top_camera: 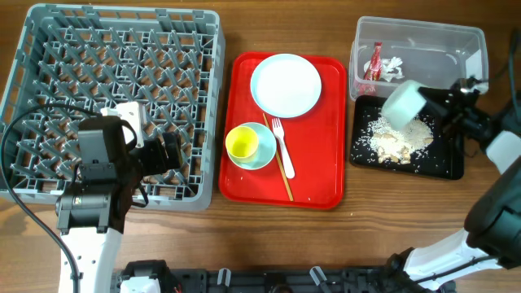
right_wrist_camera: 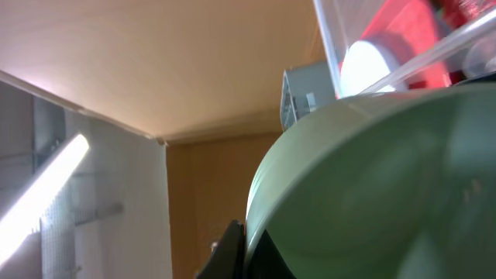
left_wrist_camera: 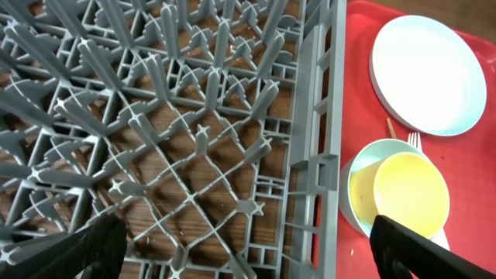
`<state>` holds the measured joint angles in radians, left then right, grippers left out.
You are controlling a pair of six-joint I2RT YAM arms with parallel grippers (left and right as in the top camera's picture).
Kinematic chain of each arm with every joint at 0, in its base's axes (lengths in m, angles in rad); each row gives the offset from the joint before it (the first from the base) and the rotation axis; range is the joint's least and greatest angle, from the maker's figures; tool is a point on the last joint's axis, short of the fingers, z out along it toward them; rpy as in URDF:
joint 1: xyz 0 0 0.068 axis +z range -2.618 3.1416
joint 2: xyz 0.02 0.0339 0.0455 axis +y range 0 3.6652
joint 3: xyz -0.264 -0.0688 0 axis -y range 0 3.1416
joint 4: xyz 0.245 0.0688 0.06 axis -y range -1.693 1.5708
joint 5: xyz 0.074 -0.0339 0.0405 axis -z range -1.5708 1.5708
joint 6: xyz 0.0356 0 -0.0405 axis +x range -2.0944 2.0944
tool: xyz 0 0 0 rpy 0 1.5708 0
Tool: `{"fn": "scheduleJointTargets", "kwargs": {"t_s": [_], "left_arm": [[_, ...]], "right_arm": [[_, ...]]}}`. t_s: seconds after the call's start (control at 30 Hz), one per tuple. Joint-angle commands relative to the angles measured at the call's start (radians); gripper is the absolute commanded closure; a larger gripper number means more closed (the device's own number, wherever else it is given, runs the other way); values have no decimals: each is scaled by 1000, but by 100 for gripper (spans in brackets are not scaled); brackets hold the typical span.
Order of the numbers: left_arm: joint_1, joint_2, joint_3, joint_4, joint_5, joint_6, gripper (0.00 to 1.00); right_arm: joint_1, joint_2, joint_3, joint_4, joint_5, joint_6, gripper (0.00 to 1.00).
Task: Sort waste into correct bins and load items into the dishwasher rack
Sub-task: 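Tip the rice bowl over the black tray to empty the rice, then set the empty bowl back on the red tray with the right gripper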
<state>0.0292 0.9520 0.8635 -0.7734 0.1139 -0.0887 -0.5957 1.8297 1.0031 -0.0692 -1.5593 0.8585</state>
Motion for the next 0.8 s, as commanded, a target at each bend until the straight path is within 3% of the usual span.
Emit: {"fn": "scheduleJointTargets", "kwargs": {"t_s": [0.0, 0.37, 0.53, 0.77], "left_arm": [[7, 3, 18, -3, 5, -5, 0], [7, 3, 18, -3, 5, -6, 0], [7, 3, 18, -3, 5, -6, 0], [7, 3, 18, -3, 5, -6, 0]], "right_arm": [[66, 12, 3, 0, 8, -22, 96], [277, -47, 3, -84, 162, -60, 96], [380, -171, 8, -127, 400, -24, 95], [565, -288, 76, -130, 616, -126, 96]]}}
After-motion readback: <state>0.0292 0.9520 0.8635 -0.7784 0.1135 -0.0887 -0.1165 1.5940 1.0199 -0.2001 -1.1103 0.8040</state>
